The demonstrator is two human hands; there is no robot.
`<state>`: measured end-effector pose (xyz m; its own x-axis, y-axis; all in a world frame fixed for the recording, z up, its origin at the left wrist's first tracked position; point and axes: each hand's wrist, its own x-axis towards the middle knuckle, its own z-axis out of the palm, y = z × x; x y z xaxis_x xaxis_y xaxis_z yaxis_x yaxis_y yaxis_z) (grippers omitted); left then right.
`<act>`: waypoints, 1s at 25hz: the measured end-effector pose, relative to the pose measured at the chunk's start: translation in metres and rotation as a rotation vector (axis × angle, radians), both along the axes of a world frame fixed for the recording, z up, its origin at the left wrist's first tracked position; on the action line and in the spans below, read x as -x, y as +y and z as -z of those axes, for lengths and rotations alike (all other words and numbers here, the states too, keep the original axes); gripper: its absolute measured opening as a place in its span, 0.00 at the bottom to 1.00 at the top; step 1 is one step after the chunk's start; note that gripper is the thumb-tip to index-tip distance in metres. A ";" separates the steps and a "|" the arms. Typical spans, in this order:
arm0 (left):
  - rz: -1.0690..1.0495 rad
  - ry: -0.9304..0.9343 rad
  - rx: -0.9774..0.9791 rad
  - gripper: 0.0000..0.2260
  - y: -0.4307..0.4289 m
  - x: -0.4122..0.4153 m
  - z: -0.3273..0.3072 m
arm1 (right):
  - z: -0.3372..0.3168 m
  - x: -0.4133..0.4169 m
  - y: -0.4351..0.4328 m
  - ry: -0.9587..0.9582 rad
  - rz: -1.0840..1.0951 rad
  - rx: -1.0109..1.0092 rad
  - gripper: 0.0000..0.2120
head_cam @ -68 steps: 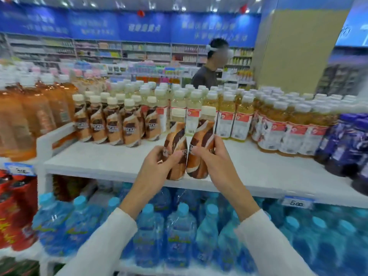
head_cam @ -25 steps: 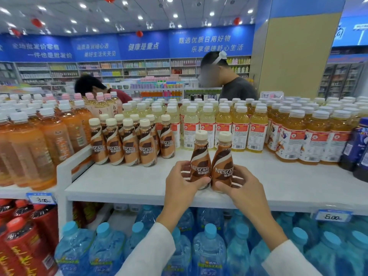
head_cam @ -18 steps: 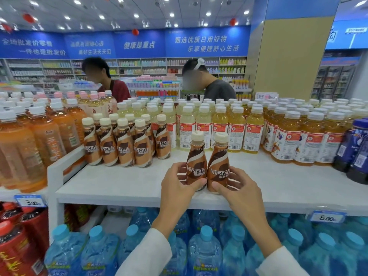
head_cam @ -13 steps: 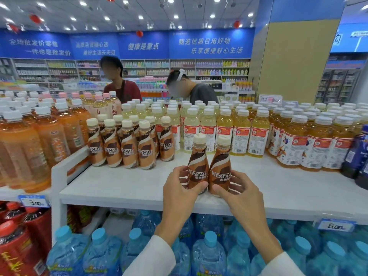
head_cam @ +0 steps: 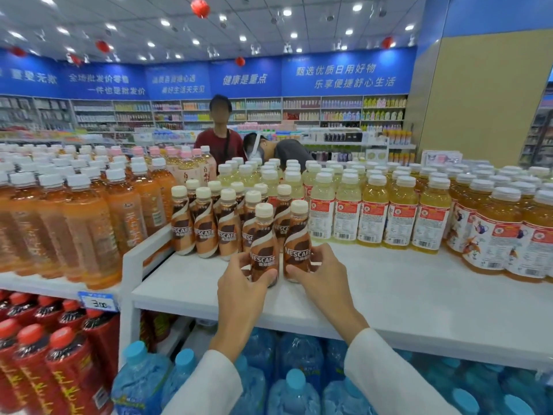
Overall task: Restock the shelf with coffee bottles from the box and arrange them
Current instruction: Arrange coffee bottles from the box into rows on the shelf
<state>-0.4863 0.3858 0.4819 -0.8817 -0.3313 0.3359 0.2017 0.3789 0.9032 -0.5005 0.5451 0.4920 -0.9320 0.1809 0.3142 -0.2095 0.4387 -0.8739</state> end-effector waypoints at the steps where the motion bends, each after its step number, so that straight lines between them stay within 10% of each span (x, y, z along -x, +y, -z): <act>1: -0.019 -0.002 0.002 0.22 -0.009 0.000 -0.001 | -0.001 0.007 -0.006 -0.003 -0.008 -0.010 0.23; 25: -0.399 0.025 0.123 0.24 -0.135 0.036 0.002 | 0.009 0.051 -0.041 0.003 0.018 -0.015 0.28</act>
